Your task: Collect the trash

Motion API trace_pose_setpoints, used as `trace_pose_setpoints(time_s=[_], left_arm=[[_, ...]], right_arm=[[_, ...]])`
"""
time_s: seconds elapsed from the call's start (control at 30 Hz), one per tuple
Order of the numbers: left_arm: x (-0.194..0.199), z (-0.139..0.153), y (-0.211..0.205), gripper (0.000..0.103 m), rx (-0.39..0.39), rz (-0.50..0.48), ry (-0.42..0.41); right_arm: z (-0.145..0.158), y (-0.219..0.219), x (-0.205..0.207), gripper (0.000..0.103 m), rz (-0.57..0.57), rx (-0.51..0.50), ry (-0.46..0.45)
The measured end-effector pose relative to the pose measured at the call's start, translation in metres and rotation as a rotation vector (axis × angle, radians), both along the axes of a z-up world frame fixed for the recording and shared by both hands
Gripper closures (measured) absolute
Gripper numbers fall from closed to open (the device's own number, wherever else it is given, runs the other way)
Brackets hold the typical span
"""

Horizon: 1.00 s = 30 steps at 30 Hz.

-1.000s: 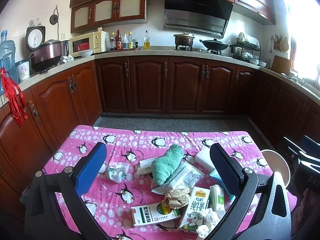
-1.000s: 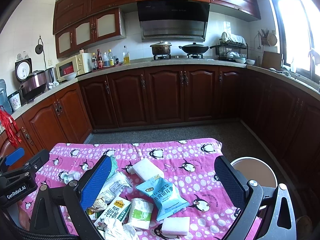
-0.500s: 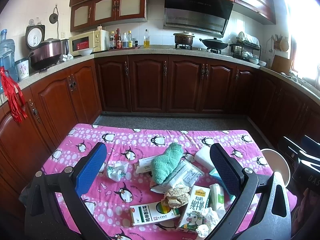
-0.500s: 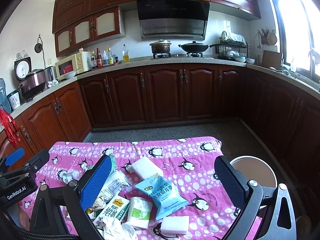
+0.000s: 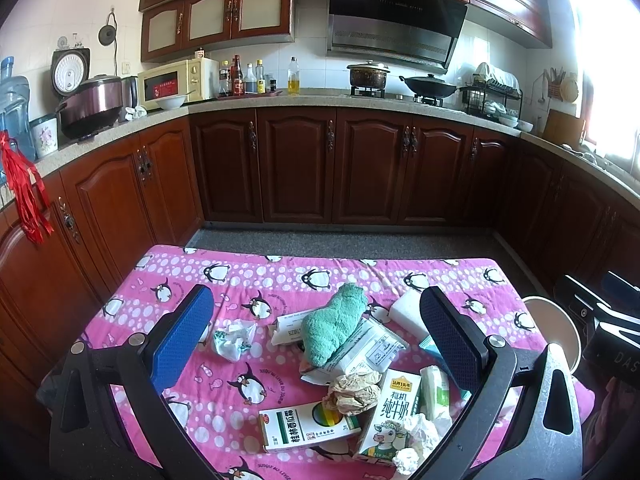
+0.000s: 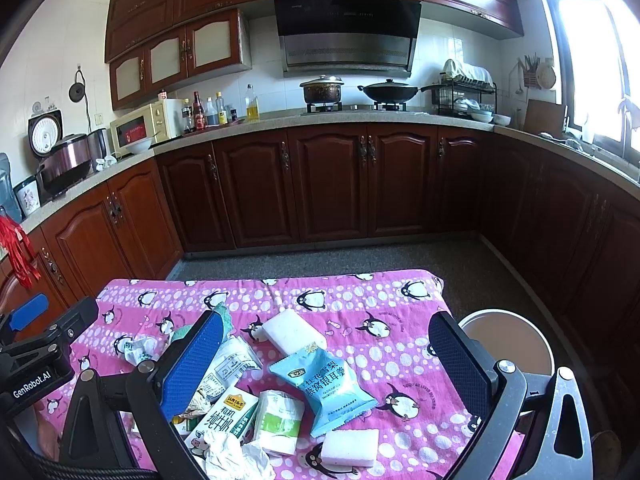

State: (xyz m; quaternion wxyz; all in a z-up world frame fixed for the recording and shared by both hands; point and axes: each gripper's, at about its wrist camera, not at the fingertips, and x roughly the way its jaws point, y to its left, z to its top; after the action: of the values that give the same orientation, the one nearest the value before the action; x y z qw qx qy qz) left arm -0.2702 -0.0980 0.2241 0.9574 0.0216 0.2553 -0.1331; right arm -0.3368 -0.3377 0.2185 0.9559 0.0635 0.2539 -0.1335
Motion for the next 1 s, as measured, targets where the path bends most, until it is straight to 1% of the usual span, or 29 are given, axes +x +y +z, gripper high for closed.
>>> trace_pose_setpoints(time_s=[0.2,0.33,0.47,0.6,0.83,1.0], left_arm=[[0.000,-0.002,0.000,0.000,0.002,-0.001,0.004],[0.001,-0.013,0.000,0.000,0.007,-0.001,0.020],[0.006,-0.022,0.004,0.000,0.018,-0.001,0.042],[0.011,-0.030,0.009,0.000,0.032,0.014,0.065],[0.020,-0.039,0.016,0.000,0.037,0.027,0.092],[0.027,-0.046,0.018,0.000,0.052,0.001,0.118]], right_arm=[[-0.002,0.000,0.002,0.001,0.002,0.003,0.013],[-0.005,0.000,0.004,0.000,0.011,0.007,0.028],[-0.012,-0.003,0.008,0.000,0.017,0.025,0.057],[-0.020,-0.004,0.012,0.000,0.016,0.017,0.078],[-0.031,-0.004,0.020,0.000,0.047,0.034,0.113],[-0.037,-0.001,0.023,0.000,0.078,0.020,0.132]])
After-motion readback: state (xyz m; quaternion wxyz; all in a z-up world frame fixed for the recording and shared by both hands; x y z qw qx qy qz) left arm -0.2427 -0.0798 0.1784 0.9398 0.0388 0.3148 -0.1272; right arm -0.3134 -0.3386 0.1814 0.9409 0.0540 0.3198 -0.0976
